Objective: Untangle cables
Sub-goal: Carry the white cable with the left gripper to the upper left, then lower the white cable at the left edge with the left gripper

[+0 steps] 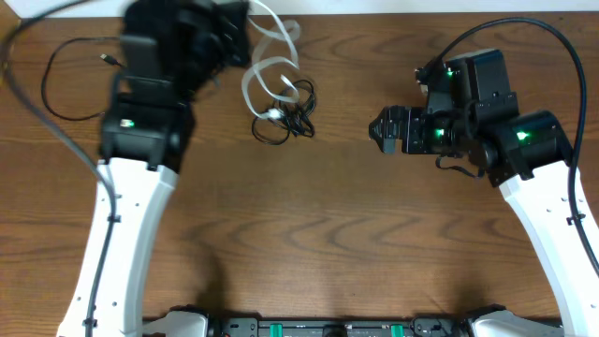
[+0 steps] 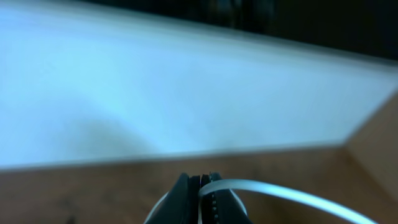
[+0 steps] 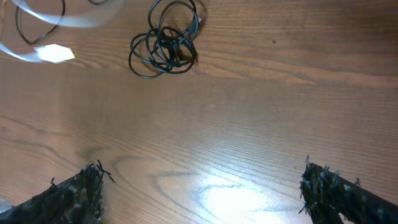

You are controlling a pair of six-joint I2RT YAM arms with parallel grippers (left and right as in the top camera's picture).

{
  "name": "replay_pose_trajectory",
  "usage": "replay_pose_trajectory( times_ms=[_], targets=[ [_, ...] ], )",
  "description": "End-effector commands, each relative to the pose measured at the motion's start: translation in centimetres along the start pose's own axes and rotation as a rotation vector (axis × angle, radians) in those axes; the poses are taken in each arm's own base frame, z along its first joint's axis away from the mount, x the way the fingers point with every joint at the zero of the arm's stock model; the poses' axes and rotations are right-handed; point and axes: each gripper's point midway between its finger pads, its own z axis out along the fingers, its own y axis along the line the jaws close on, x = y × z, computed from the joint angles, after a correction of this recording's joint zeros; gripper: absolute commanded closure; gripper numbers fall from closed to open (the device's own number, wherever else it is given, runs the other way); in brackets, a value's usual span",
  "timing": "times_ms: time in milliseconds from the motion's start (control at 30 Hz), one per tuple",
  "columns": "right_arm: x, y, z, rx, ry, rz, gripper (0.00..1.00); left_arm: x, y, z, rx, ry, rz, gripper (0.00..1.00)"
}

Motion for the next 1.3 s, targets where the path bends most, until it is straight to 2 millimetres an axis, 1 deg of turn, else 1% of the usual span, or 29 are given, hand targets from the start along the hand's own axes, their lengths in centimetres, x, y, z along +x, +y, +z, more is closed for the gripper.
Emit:
replay_pose_trajectory(
  times_ms=[0, 67, 133, 200, 233, 267, 333, 400, 433, 500, 567, 667, 733, 800, 933, 1033, 1133, 1200, 1267],
  targets=[
    [-0.3, -0.3, -0.1, 0.013, -0.011, 0.003, 0.01, -4.6, 1.2, -0.9, 0.005, -0.097, -0.025, 0.93],
    [-0.3, -0.4, 0.0, 0.013, -0.009, 0.004, 0.01, -7.0, 2.4, -1.2, -0.022, -0.146, -0.022, 0.92],
    [-0.3, -0.4, 0.0, 0.014, -0.009, 0.005, 0.01, -8.9, 3.7, -1.1, -0.045, -0.183, -0.017, 0.92],
    [-0.3, -0.4, 0.0, 0.014, -0.008, 0.005, 0.01, -9.9, 5.5, -0.4, -0.079, -0.202, -0.034, 0.92],
    [-0.3, -0.4, 0.1, 0.014, -0.008, 0.005, 0.01, -10.0, 6.9, 0.1, -0.105, -0.202, -0.046, 0.93],
    [-0.3, -0.4, 0.1, 0.014, -0.007, 0.005, 0.01, -9.8, 8.4, 0.8, -0.139, -0.197, -0.054, 0.93],
    [-0.2, -0.4, 0.1, 0.015, -0.003, 0.006, 0.01, -8.5, 12.4, 2.1, -0.249, -0.179, -0.079, 0.93],
    [0.1, -0.5, 0.1, 0.02, 0.01, 0.01, 0.01, -6.3, 16.3, 3.5, -0.322, -0.127, -0.111, 0.93],
    [0.2, -0.6, 0.2, 0.023, 0.017, 0.012, 0.01, -5.2, 17.7, 4.1, -0.334, -0.099, -0.126, 0.93],
    [0.5, -0.7, 0.2, 0.027, 0.029, 0.016, 0.01, -3.3, 20.2, 5.1, -0.351, -0.056, -0.156, 0.92],
    [0.6, -0.8, 0.3, 0.029, 0.034, 0.018, 0.01, -1.5, 22.2, 6.0, -0.358, -0.02, -0.198, 0.92],
    [0.4, -0.8, 0.4, 0.027, 0.029, 0.017, 0.01, 0.7, 24.2, 7.2, -0.365, 0.02, -0.258, 0.93],
    [0.2, -0.7, 0.5, 0.024, 0.02, 0.019, 0.01, 1.9, 24.9, 7.8, -0.373, 0.041, -0.271, 0.92],
    [0.0, -0.6, 0.5, 0.022, 0.014, 0.019, 0.01, 2.6, 25.2, 8.1, -0.377, 0.056, -0.278, 0.93],
    [-0.3, -0.6, 0.8, 0.02, 0.009, 0.018, 0.01, 2.7, 25.2, 8.0, -0.378, 0.061, -0.281, 0.93],
    [-0.4, -0.7, 1.3, 0.021, 0.014, 0.019, 0.01, 2.0, 24.6, 7.5, -0.37, 0.052, -0.276, 0.92],
    [-0.3, -0.9, 1.7, 0.026, 0.027, 0.023, 0.01, 0.3, 23.0, 6.7, -0.328, 0.027, -0.263, 0.92],
    [-0.2, -1.0, 1.9, 0.029, 0.036, 0.025, 0.01, -1.0, 21.7, 5.7, -0.301, 0.01, -0.254, 0.93],
    [0.0, -1.1, 2.1, 0.033, 0.046, 0.028, 0.01, -1.7, 20.7, 4.5, -0.3, 0.01, -0.257, 0.93]
  ],
)
